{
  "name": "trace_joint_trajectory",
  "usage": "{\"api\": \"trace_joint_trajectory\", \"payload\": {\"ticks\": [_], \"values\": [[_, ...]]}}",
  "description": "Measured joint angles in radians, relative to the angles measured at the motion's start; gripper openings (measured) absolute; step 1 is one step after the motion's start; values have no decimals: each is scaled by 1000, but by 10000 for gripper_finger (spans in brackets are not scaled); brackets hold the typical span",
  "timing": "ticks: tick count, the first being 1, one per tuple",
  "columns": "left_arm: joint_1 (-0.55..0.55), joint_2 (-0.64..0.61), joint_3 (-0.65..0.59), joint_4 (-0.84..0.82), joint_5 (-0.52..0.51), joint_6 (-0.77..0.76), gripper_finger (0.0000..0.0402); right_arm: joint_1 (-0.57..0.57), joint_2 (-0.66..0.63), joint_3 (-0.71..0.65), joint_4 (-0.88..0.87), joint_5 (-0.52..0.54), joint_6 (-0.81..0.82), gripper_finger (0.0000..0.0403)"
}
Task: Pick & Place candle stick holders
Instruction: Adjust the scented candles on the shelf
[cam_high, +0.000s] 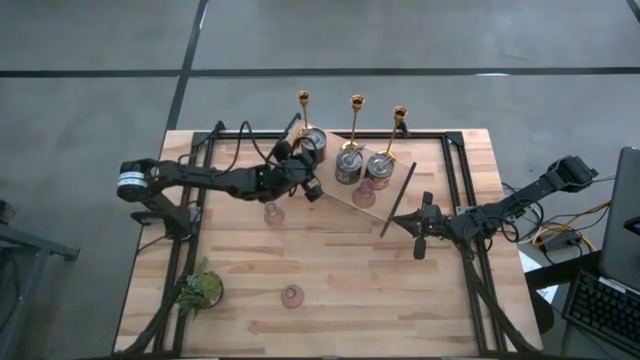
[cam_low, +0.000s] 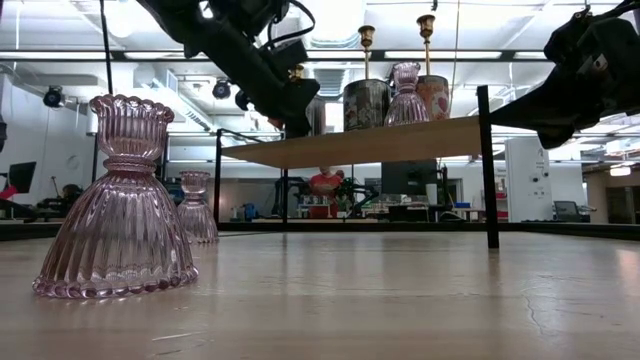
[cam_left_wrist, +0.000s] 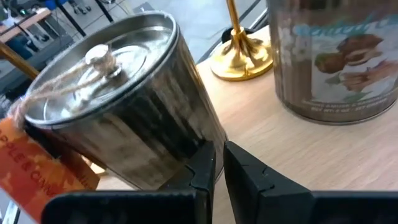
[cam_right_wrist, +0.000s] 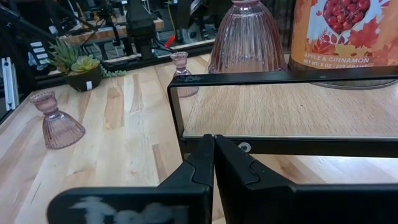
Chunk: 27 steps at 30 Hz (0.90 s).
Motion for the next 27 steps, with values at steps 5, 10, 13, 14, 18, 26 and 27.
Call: {"api": "trace_joint_trajectory", "payload": {"ticks": [5, 10, 13, 14, 18, 26, 27], "values": [[-2, 0, 0, -8, 1, -6, 36, 0, 0, 0, 0, 0, 0, 8], [-6, -1, 0, 1, 48, -24, 35, 0, 0, 0, 0, 0, 0, 8], [-38, -1, 0, 42, 128, -35, 33, 0, 0, 0, 0, 0, 0, 8], [-52, -1, 0, 57, 150, -42, 32, 0, 0, 0, 0, 0, 0, 8], [-98, -1, 0, 120, 276, 11, 27, 0, 0, 0, 0, 0, 0, 8], [-95, 1, 0, 212, 337, 12, 14, 0, 0, 0, 0, 0, 0, 8], [-88, 1, 0, 212, 338, 10, 11, 0, 0, 0, 0, 0, 0, 8]]}}
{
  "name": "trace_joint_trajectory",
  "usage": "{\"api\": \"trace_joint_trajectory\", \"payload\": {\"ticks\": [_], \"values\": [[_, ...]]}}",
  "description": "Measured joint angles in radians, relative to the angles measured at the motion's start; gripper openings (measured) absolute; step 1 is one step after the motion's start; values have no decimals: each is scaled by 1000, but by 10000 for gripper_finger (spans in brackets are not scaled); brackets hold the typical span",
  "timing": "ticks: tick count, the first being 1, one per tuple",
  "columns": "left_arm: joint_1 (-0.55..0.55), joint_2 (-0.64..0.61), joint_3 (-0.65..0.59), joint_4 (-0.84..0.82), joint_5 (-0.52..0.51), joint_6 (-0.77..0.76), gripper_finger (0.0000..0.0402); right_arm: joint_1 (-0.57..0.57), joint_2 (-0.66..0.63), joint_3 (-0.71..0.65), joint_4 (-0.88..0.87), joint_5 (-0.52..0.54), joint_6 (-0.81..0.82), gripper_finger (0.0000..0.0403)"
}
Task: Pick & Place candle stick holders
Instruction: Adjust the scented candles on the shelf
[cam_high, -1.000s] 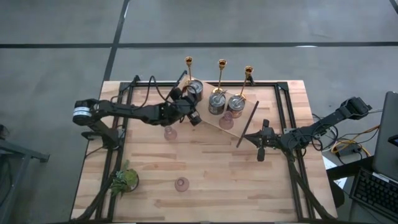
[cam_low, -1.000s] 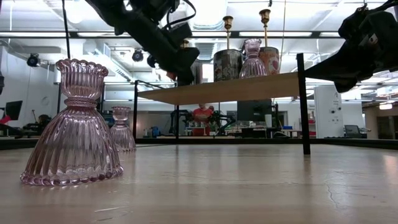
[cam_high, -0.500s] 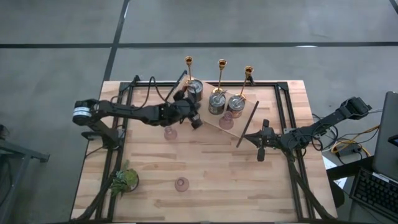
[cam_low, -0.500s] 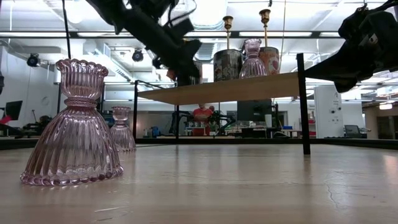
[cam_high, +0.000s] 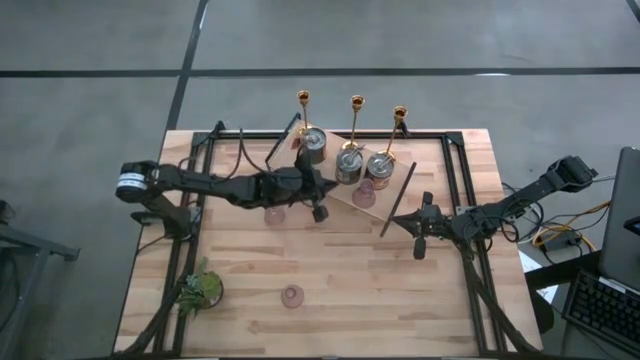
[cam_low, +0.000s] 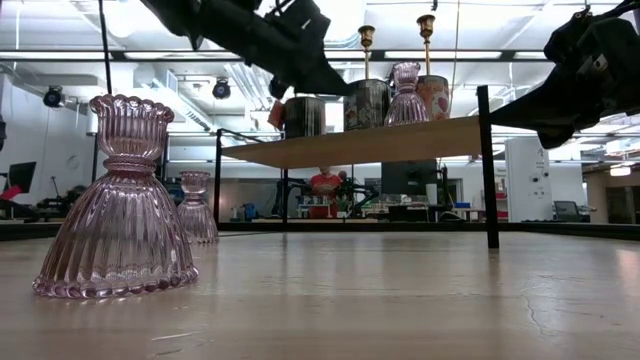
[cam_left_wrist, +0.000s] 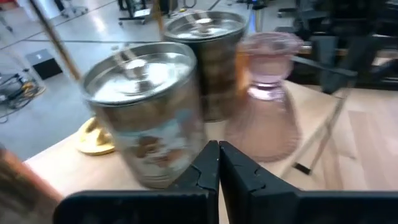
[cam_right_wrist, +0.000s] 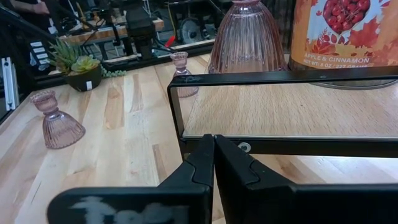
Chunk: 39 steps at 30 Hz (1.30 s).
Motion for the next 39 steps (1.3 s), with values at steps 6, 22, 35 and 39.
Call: {"api": "trace_joint_trajectory", "payload": {"ticks": [6, 22, 35, 39], "values": [[22, 17, 0, 35, 126, 6, 4, 0, 0, 0, 0, 0, 0, 8], [69, 116, 0, 120, 121, -5, 6, 0, 0, 0, 0, 0, 0, 8], [88, 136, 0, 165, 56, -51, 8, 0, 0, 0, 0, 0, 0, 8], [96, 136, 0, 174, 54, -57, 8, 0, 0, 0, 0, 0, 0, 8]]}}
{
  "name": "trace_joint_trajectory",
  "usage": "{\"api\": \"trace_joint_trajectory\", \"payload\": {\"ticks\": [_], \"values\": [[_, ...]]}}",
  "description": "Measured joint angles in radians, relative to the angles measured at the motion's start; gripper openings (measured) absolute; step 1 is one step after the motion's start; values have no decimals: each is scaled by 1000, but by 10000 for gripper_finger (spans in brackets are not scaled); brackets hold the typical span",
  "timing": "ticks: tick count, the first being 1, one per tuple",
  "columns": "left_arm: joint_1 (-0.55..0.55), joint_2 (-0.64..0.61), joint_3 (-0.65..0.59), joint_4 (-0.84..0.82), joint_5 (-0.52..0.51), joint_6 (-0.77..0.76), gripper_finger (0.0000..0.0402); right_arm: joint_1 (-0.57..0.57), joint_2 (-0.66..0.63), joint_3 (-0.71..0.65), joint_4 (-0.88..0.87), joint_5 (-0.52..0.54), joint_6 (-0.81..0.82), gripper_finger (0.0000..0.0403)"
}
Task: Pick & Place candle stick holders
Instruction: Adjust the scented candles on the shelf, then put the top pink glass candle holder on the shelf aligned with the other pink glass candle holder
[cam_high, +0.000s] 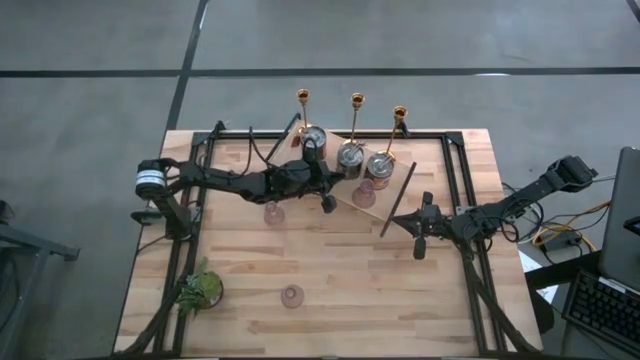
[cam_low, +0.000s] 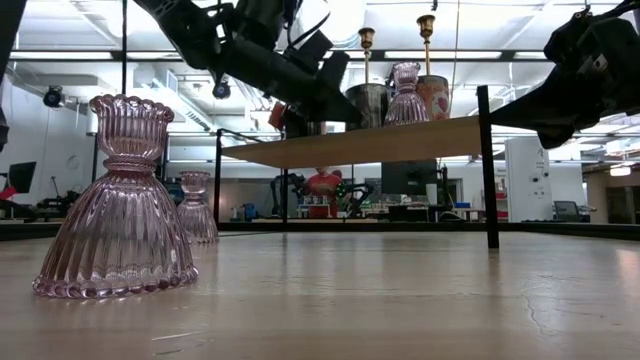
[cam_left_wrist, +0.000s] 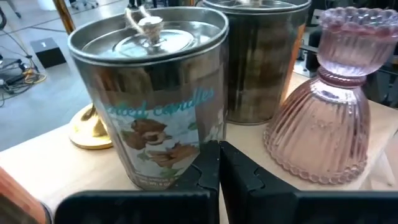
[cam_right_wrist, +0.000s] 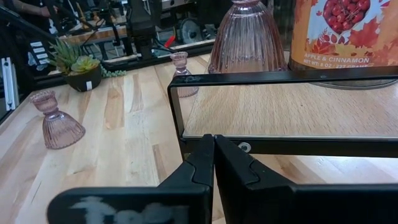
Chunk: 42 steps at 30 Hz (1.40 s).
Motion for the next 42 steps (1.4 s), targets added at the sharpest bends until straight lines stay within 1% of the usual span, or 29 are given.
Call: {"api": "trace_joint_trajectory", "payload": {"ticks": [9, 11, 14, 16, 19, 23, 26, 29, 33, 36, 39, 42], "values": [[3, -1, 0, -2, -26, -34, 9, 0, 0, 0, 0, 0, 0, 8], [-1, -12, 0, -29, 4, -47, 9, 0, 0, 0, 0, 0, 0, 8], [-21, -52, 0, -96, 74, -17, 9, 0, 0, 0, 0, 0, 0, 8], [-46, -94, 0, -192, 93, 5, 9, 0, 0, 0, 0, 0, 0, 8], [-81, -168, 0, -385, 90, 36, 9, 0, 0, 0, 0, 0, 0, 8], [-123, -265, 0, -634, 72, 0, 10, 0, 0, 0, -1, 0, 0, 8], [-152, -323, 0, -820, -22, -65, 16, 0, 0, 0, 0, 0, 0, 8], [-174, -366, 0, -991, -84, -117, 38, 0, 0, 0, 0, 0, 0, 8], [-215, -383, 0, -1130, -96, -151, 88, 0, 0, 0, 0, 0, 0, 8], [-245, -380, -4, -1185, -94, -151, 133, 0, 0, 0, -1, 0, 0, 8], [-264, -373, -34, -1189, -95, -154, 177, 0, 0, 0, 0, 0, 0, 8], [-266, -374, -75, -1186, -112, -193, 211, 0, 0, 0, 0, 0, 0, 8]]}}
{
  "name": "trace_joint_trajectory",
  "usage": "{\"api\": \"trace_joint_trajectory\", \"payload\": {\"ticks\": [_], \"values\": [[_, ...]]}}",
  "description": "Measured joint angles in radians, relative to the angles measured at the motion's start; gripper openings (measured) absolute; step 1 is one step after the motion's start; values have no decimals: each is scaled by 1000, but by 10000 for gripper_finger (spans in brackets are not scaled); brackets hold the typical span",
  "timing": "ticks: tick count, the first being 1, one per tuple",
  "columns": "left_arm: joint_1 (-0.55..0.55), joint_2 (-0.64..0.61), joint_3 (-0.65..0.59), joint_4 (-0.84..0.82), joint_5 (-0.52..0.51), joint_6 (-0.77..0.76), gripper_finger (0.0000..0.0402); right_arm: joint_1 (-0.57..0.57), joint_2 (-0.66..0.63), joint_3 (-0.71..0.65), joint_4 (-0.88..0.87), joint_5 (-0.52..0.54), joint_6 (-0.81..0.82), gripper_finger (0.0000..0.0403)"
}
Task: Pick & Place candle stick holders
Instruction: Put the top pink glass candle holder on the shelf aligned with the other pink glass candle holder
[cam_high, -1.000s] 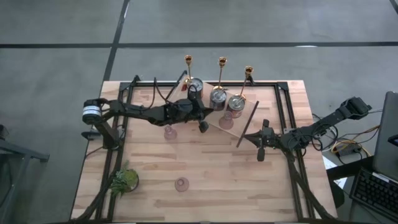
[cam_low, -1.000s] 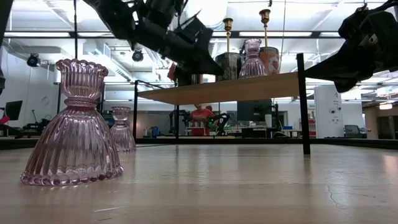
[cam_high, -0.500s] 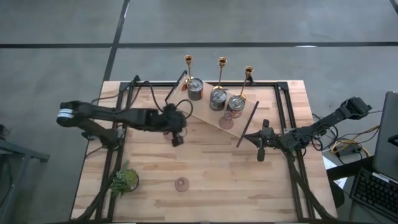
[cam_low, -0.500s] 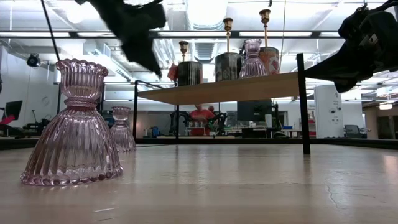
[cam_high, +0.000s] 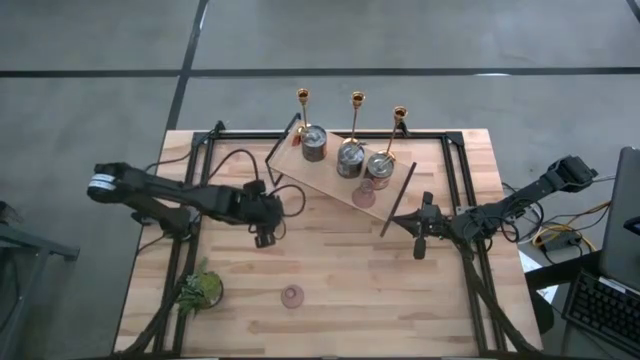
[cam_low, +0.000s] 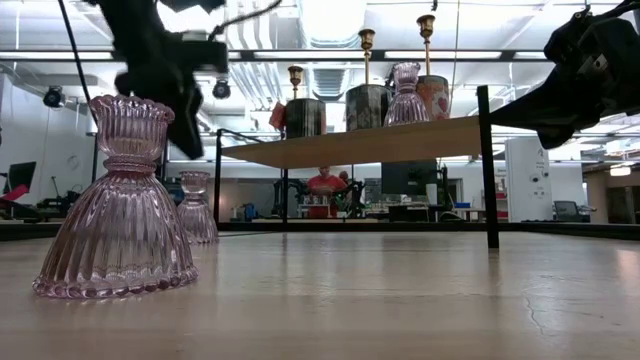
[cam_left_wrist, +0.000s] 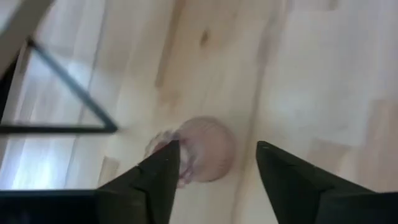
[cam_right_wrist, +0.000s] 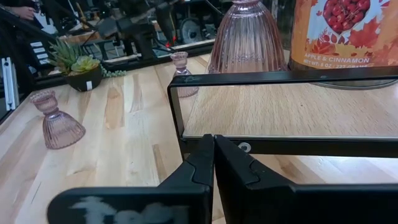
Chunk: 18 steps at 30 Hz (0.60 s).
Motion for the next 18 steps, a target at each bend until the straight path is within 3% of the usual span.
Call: {"api": "trace_joint_trajectory", "payload": {"ticks": [6, 18], "values": [[2, 0, -91, 37, -46, -28, 238, 0, 0, 0, 0, 0, 0, 8], [2, -4, -214, 206, -64, 24, 221, 0, 0, 0, 0, 0, 0, 8]]}}
